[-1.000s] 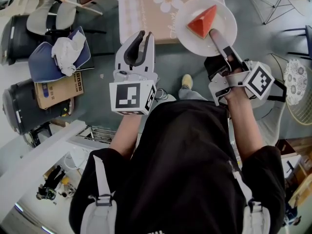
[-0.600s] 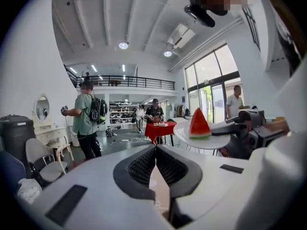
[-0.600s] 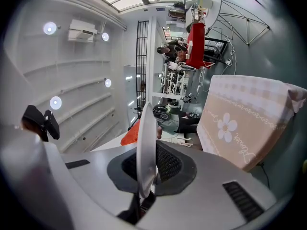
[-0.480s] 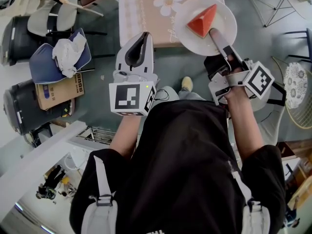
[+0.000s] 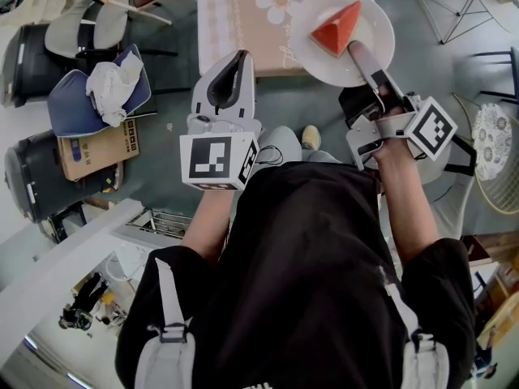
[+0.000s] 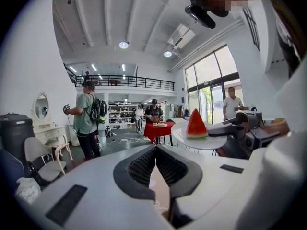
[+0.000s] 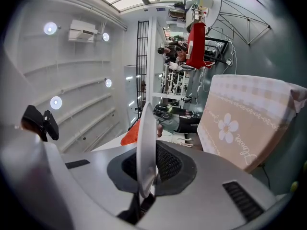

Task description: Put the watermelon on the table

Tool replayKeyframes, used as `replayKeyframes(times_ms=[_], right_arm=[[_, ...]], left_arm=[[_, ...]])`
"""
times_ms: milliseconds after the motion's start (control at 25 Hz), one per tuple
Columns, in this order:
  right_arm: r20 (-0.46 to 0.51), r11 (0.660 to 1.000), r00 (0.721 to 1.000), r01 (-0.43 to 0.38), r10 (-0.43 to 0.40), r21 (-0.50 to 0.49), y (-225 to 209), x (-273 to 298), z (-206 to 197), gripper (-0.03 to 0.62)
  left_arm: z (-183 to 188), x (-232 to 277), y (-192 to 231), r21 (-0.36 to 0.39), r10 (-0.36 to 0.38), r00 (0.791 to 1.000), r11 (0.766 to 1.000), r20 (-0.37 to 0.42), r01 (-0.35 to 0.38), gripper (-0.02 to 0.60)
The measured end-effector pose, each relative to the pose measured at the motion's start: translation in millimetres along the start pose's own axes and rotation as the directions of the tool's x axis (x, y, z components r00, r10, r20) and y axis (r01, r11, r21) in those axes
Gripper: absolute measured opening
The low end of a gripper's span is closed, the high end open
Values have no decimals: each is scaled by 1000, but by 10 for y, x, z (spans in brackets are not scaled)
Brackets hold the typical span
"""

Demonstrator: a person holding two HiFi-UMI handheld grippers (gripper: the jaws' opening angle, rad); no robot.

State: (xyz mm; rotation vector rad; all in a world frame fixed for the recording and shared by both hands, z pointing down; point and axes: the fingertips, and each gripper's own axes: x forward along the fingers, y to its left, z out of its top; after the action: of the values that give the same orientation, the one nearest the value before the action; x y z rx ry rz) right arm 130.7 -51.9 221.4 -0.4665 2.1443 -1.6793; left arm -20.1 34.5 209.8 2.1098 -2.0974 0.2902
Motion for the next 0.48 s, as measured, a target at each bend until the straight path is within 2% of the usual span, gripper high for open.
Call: replayKeyframes(times_ms=[480], right_arm=[[27,1000,1000,-14,15,-13,89,-122,-49,18]], left_arm=[[4,-100,-94,-3,-26,1000,1000,13,26,14]])
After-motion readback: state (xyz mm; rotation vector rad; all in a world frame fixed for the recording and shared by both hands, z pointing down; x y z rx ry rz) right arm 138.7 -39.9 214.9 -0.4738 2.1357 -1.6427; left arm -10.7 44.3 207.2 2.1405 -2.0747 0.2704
